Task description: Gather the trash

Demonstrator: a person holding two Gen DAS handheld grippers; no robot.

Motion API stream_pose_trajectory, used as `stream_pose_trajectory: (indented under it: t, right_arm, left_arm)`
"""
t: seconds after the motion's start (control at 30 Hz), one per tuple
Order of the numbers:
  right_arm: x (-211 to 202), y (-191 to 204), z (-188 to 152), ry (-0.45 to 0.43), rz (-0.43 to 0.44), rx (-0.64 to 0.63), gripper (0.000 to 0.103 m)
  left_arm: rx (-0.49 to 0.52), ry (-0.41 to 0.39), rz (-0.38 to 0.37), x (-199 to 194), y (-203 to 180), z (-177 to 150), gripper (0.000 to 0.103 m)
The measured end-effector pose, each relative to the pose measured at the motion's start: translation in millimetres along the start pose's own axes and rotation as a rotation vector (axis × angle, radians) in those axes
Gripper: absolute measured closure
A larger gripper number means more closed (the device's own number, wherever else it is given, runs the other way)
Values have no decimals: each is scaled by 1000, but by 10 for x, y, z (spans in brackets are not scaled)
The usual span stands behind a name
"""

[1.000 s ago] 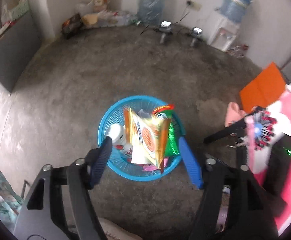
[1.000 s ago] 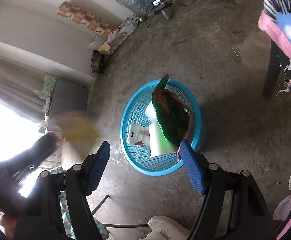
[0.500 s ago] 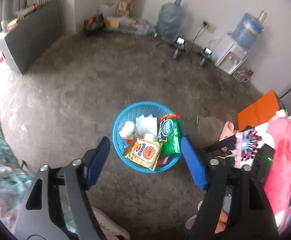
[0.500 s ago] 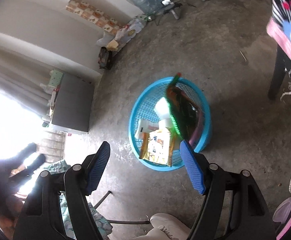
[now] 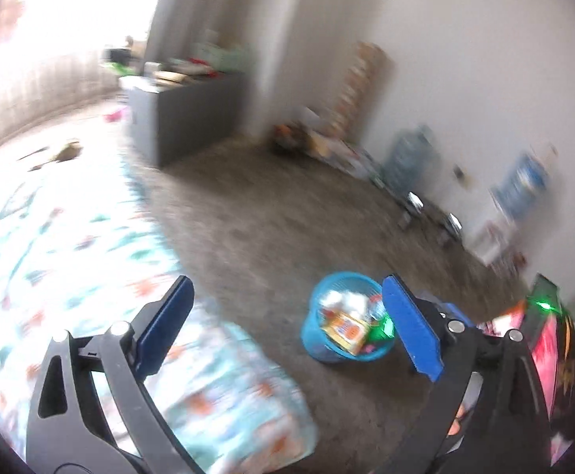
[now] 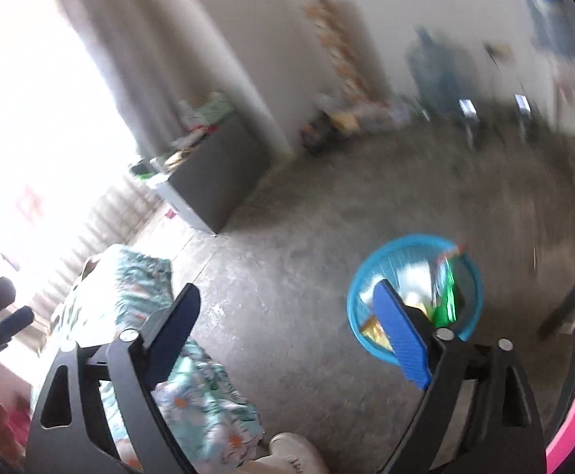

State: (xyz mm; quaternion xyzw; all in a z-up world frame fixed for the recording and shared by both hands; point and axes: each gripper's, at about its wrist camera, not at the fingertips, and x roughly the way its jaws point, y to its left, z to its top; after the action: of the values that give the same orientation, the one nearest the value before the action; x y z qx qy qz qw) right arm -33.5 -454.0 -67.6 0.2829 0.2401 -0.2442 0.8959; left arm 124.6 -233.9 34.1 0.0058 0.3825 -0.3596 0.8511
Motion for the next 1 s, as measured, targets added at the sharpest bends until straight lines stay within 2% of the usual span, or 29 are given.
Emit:
stream_pose_trajectory:
  t: [0.1, 0.2, 0.33, 0.43, 0.47, 0.6, 0.77, 0.83, 0.93, 1.0]
  right_arm:
    - [-225, 458, -1, -33, 33, -109, 7]
    - [-434, 899, -38, -53, 74, -220, 7]
    - [-653, 1345, -101, -70, 93, -322, 7]
    - [-831, 1618, -196, -88, 77, -397, 6]
    - [-893, 1706, -263, -95, 56, -434, 6]
    - [-964, 1904, -524, -67, -15, -512, 6]
    - [-937, 1908, -948, 70, -54, -662, 6]
    - [-912, 1873, -1144, 115, -83, -724, 7]
    - [-809, 1814, -1320, 187, -96, -748, 7]
    - [-759, 1746, -1413, 241, -90, -730, 7]
  left_arm:
    - [-81, -64, 75, -411, 341, -125, 9]
    - [-143, -107, 221, -726, 560, -320, 9]
    - [-199, -171, 362, -1101, 740, -625, 9]
    - [-213, -183, 469, -1262, 791, -791, 9]
    - [-223, -174, 493, -1309, 821, -846, 9]
    - [-285, -127, 498, -1459, 969, -1074, 9]
    - [-337, -34, 588, -1452, 1019, -1523, 9]
    - [-358, 23, 600, -1368, 1021, -1680, 9]
    - [-390, 128, 588, -1253, 1091, -1851, 9]
    - [-384, 141, 601, -1246, 1099, -1897, 9]
